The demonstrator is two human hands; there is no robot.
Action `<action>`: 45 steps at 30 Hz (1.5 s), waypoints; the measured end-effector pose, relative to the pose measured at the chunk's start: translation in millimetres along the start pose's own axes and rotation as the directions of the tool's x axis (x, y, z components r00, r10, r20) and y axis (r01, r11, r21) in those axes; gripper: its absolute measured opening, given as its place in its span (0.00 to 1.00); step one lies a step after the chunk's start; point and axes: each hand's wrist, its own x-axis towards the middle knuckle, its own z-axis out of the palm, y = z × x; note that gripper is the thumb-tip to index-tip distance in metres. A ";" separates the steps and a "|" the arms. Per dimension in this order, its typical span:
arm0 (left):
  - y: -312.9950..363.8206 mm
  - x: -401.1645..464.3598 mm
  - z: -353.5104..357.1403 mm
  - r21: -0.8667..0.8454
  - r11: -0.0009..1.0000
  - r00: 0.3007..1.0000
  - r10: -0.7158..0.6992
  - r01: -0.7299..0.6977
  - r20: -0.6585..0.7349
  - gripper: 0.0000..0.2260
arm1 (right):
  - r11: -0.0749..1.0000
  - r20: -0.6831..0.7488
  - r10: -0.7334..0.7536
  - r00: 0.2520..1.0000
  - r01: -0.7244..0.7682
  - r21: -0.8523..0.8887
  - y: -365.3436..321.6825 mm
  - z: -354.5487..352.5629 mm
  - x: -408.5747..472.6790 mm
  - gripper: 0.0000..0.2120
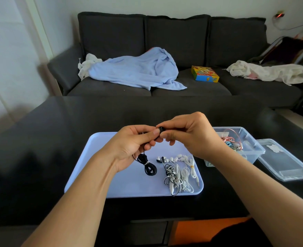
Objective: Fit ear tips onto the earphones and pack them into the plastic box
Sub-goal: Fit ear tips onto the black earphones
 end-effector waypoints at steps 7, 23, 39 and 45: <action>5.2 -3.7 -3.3 -0.215 0.968 0.984 -0.101 0.132 0.150 0.09 | 0.993 -0.071 -0.106 0.992 0.101 -0.068 -7.0 5.6 2.3 0.06; -0.3 1.0 15.7 -0.163 0.986 0.994 0.014 -0.031 -0.107 0.06 | 0.990 -0.162 -0.007 0.987 -0.017 -0.143 -1.6 9.1 3.7 0.09; 1.9 1.1 14.1 -0.126 0.977 0.980 0.158 -0.173 -0.122 0.07 | 0.978 -0.318 0.167 0.933 -0.114 0.177 -12.8 8.9 -0.9 0.11; -0.9 1.6 22.5 -0.113 0.941 0.933 0.290 -0.319 -0.215 0.05 | 0.731 -0.297 0.493 0.818 -0.204 0.651 -22.8 28.1 3.7 0.05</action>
